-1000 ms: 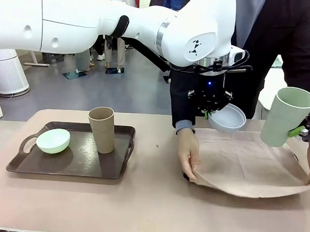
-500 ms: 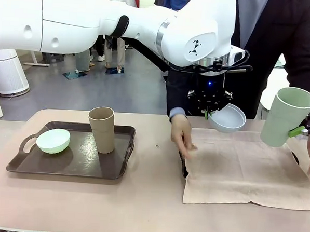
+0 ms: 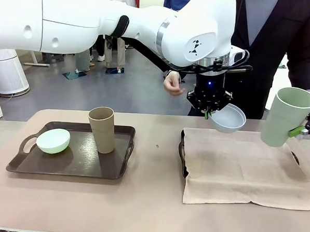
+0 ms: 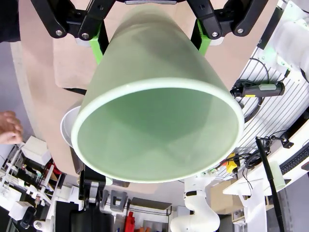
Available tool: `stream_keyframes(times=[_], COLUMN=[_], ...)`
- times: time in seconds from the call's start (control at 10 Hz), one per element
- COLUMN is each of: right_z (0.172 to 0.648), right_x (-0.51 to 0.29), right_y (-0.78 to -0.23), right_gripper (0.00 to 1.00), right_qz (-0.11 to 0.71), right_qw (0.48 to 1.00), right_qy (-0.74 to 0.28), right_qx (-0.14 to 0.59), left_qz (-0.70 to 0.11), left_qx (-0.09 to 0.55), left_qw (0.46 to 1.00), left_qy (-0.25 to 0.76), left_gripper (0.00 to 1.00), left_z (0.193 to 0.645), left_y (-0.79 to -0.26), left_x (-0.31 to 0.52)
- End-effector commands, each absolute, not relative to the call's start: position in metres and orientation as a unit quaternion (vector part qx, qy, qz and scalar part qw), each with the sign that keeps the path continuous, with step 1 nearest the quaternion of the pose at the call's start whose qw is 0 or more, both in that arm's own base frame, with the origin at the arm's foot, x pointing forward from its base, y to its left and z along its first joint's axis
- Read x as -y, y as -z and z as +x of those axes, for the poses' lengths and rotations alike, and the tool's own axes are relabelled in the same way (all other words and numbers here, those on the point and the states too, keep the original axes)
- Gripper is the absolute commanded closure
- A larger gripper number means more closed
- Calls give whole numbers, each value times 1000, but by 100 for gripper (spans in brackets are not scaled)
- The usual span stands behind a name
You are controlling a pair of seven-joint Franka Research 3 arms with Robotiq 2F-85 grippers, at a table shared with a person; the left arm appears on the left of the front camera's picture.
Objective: Set up a tray with a mat and arrange the tableware.
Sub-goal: Place the Picnic Bowl and Reusable plastic cup back onto the Handle tray in front of the human's position.
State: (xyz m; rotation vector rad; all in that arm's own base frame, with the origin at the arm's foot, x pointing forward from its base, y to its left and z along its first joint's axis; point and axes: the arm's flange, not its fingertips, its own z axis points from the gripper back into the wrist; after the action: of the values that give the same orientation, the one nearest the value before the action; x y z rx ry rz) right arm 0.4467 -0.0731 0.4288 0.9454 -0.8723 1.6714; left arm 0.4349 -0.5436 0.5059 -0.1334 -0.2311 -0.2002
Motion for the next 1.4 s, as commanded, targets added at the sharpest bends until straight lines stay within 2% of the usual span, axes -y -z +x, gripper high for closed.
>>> stream_keyframes(times=[0.0,1.1,1.2,1.3], right_z=[450,450,447,461], right_x=[71,71,73,78], right_y=[-431,-431,-429,-405], right_gripper=[100,100,18,18], right_qz=[392,392,390,406], right_qw=[490,490,493,484], right_qy=[-687,-687,-689,-686], right_qx=[365,365,360,361], left_qz=[-63,-63,-66,-77], left_qx=[117,117,115,96], left_qw=[985,985,986,987], left_qy=[106,106,100,99], left_gripper=[100,100,96,96], left_z=[436,436,435,444], left_y=[-508,-508,-506,-477], left_x=[542,542,544,544])
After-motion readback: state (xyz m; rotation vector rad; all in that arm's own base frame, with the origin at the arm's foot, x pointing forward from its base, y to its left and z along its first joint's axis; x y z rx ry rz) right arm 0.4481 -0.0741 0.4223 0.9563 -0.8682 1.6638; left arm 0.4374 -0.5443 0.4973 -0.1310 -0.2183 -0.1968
